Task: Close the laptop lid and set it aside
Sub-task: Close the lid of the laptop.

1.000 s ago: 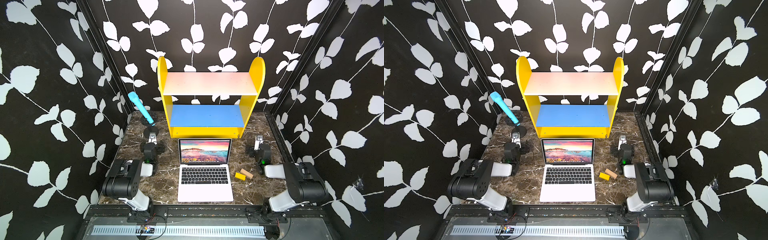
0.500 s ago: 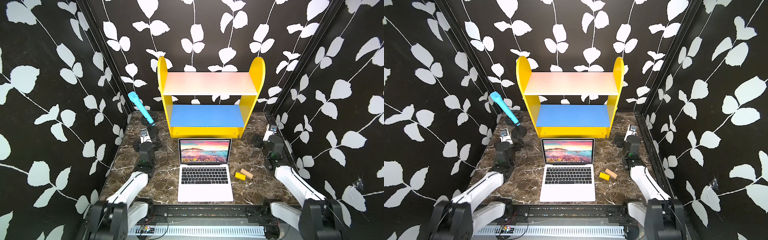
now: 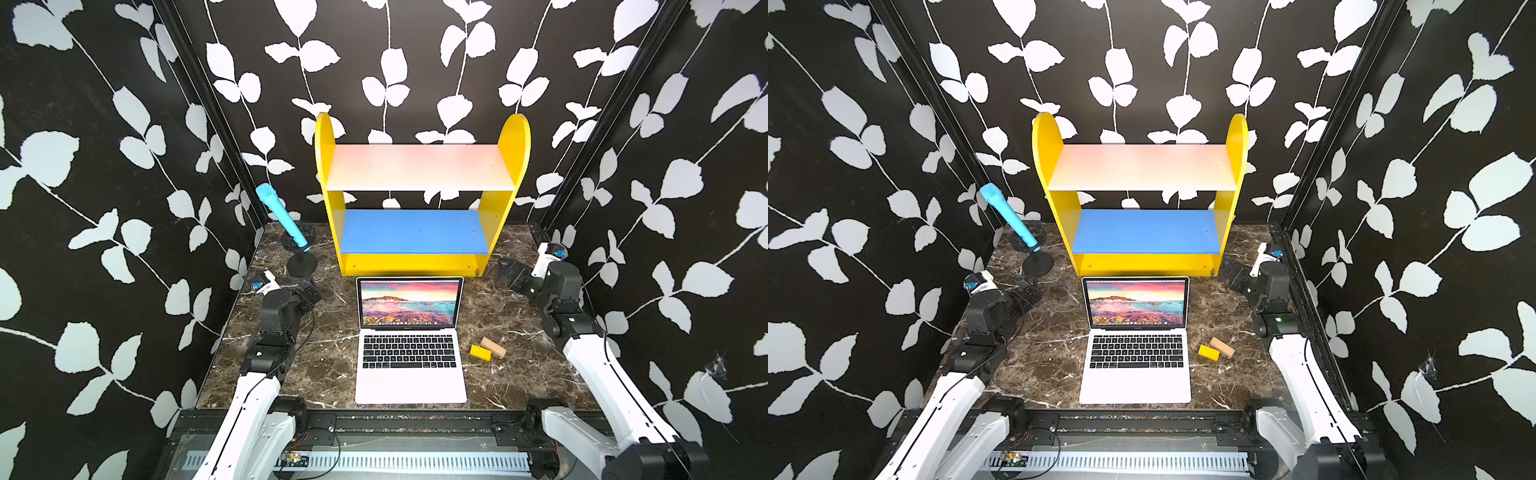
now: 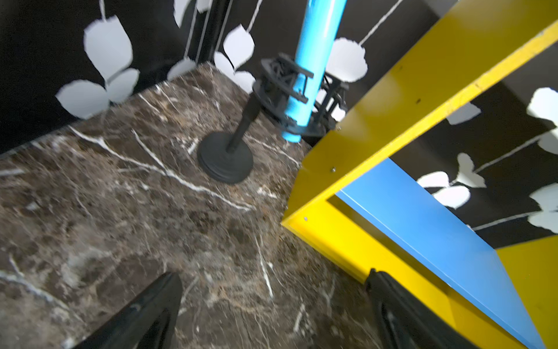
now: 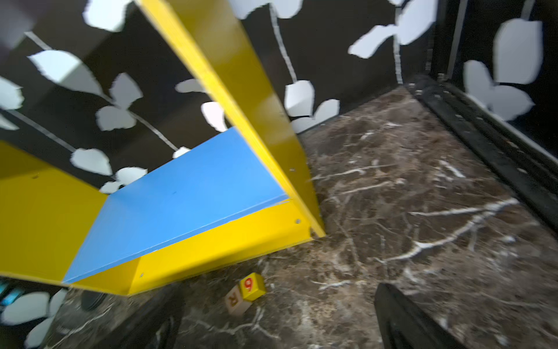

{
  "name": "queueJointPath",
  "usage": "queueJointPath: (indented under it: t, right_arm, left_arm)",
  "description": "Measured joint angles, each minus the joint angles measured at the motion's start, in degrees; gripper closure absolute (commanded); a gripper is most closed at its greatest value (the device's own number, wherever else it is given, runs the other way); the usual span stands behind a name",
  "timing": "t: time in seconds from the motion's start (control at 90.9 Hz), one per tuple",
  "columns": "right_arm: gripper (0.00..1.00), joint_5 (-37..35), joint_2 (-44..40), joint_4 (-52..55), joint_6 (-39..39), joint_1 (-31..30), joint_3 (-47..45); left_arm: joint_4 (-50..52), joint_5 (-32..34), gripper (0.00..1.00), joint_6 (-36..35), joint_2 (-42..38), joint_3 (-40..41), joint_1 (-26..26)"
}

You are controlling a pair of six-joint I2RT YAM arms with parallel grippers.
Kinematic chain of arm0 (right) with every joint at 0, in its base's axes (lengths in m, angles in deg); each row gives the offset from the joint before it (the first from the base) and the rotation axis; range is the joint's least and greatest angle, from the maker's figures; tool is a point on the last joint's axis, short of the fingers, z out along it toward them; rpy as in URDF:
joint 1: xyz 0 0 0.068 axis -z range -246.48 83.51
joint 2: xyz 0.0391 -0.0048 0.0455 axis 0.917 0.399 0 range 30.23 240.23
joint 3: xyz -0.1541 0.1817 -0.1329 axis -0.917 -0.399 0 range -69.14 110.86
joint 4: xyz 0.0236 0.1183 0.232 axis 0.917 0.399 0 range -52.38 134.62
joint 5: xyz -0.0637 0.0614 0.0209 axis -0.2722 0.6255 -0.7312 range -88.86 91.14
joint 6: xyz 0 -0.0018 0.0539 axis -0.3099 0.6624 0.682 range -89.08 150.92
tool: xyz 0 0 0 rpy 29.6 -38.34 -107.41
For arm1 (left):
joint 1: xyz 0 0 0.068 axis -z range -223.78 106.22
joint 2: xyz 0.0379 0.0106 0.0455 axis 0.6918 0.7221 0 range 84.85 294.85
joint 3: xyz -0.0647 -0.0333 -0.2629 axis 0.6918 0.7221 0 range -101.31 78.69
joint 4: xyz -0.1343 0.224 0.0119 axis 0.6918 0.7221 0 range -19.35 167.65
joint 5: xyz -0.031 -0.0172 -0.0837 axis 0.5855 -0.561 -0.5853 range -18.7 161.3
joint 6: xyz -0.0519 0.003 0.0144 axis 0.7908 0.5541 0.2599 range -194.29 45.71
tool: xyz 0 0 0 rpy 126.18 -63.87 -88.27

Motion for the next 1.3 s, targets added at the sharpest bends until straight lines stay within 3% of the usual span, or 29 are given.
queueJointPath:
  t: [0.231, 0.528, 0.99, 1.298]
  right_arm:
    - [0.0, -0.96, 3.39, 6.08, -4.76, -12.35, 8.07]
    - [0.02, -1.81, 13.49, 14.01, -9.86, -21.42, 20.59]
    - [0.19, -1.73, 31.28, 23.85, -12.37, -29.07, 43.3]
    - [0.36, -0.33, 40.94, 28.57, -12.02, -31.43, 50.9]
  left_arm:
    - [5.29, -6.36, 0.02, 2.34, -1.6, -0.74, 2.21]
    - [8.9, -9.07, 0.02, 2.93, -4.0, -1.01, 9.05]
    - [12.24, -11.54, 0.05, 2.51, -5.77, -1.97, 13.09]
    - [14.14, -12.17, 0.05, 1.75, -7.39, -1.97, 13.18]
